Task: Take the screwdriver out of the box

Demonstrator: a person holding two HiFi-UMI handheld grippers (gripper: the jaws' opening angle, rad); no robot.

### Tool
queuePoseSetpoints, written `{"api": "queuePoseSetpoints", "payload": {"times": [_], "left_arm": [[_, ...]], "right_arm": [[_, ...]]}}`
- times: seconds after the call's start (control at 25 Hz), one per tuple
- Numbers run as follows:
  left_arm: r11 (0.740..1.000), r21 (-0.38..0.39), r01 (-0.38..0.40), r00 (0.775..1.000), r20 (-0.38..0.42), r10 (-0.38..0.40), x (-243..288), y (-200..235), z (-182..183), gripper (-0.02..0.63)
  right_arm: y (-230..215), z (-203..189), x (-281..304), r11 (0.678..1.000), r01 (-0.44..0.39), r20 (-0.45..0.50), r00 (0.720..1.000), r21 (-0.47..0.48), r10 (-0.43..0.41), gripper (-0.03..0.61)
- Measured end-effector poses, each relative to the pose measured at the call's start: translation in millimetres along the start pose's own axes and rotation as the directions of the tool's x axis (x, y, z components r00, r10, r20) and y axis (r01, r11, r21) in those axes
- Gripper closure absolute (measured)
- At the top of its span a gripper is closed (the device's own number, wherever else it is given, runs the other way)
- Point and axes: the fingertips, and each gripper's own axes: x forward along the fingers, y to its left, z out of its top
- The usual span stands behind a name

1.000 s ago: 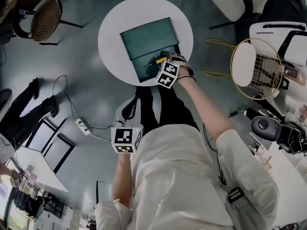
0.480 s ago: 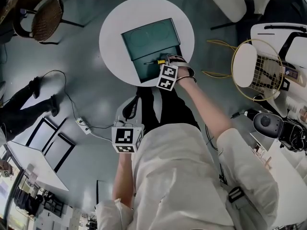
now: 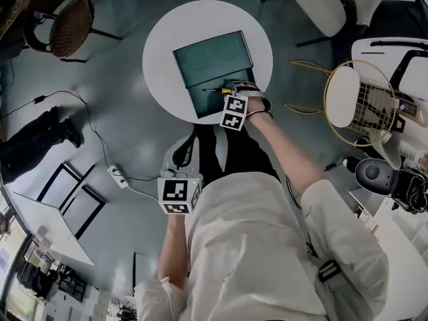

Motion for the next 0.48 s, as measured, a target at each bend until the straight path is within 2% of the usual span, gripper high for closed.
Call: {"api": "queuePoseSetpoints", "payload": {"times": [0.2, 0.48], "left_arm": [[1.0, 0.0, -0.008, 1.0, 0.008, 0.008, -1.9, -3.3, 1.4, 0.598], [1.0, 0.005, 0.0, 1.0, 0.028, 0.0, -4.5, -7.7, 7.2, 0.598]], "right_arm": [[-1.7, 0.4, -6.2, 1.0, 0.018, 0.02, 1.0, -0.008, -0.018, 0.499], [-9.2, 10.5, -38.9, 0.998, 0.07, 0.094, 0.993, -0.007, -0.069, 0.499]]}}
